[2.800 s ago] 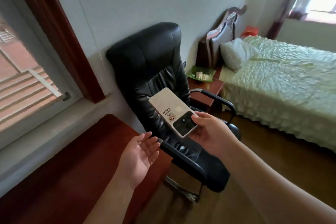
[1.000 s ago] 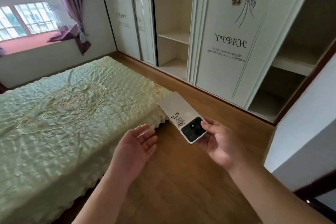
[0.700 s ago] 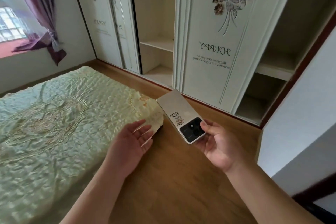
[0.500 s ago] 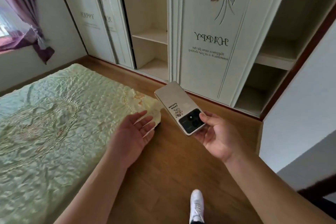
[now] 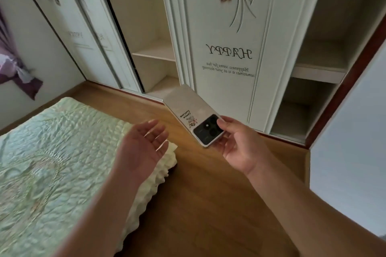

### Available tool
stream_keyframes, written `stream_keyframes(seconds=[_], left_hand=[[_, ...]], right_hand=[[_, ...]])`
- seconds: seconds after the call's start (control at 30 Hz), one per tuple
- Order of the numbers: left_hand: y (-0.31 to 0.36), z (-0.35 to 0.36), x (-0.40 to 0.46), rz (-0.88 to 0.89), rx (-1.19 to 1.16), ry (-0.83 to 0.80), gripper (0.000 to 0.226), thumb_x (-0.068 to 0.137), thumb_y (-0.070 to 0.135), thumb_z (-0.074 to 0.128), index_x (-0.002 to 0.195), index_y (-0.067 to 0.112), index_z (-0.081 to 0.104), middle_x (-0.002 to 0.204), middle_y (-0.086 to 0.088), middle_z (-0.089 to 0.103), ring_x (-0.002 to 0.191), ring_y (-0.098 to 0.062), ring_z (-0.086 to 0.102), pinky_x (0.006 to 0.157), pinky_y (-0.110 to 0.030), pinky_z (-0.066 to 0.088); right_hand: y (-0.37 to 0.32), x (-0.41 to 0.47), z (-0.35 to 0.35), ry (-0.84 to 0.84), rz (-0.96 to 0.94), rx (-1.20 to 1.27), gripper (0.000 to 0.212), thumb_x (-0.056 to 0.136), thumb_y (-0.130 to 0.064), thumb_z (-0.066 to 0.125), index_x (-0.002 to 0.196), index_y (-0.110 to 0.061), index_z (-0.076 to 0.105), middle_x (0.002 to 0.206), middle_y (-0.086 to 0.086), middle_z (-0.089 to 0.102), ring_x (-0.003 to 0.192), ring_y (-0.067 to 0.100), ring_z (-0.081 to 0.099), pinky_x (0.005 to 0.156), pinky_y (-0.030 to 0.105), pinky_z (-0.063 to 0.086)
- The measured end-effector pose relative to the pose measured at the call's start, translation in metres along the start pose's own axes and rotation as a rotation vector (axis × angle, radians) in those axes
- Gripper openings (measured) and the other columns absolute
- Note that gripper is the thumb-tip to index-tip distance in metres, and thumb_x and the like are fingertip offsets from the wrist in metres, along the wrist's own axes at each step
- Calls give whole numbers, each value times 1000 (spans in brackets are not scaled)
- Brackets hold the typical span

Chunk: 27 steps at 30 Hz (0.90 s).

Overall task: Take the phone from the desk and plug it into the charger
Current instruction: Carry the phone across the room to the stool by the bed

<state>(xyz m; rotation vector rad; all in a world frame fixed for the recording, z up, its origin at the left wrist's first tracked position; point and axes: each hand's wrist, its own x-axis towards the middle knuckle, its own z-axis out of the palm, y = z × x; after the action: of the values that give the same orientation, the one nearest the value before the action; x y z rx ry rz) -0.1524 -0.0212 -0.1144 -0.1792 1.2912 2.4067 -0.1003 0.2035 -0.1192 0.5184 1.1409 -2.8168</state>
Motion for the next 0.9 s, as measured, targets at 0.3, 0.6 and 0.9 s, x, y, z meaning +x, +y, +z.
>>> stream_keyframes(seconds=[0.3, 0.6, 0.9], left_hand=[[29, 33, 119, -2, -13, -52, 36, 63, 27, 67, 96, 13, 66, 87, -6, 69, 77, -20, 67, 68, -32, 52], [78, -5, 287, -32, -83, -21, 33, 63, 27, 66, 94, 15, 67, 88, -4, 67, 78, -19, 67, 71, -33, 51], [171, -38, 447, -61, -109, -57, 31, 72, 23, 60, 100, 12, 64, 90, -6, 64, 81, -20, 63, 73, -34, 48]], right_hand=[[-57, 103, -4, 66, -60, 32, 14, 88, -2, 61, 102, -5, 64, 73, 13, 77, 84, 32, 70, 57, 38, 59], [-69, 264, 43, 145, -17, -77, 15, 88, -3, 61, 103, -4, 65, 90, 18, 72, 95, 37, 67, 66, 42, 61], [-90, 427, 118, 174, -25, -87, 14, 86, -3, 62, 99, -4, 65, 101, 22, 69, 99, 39, 65, 70, 46, 60]])
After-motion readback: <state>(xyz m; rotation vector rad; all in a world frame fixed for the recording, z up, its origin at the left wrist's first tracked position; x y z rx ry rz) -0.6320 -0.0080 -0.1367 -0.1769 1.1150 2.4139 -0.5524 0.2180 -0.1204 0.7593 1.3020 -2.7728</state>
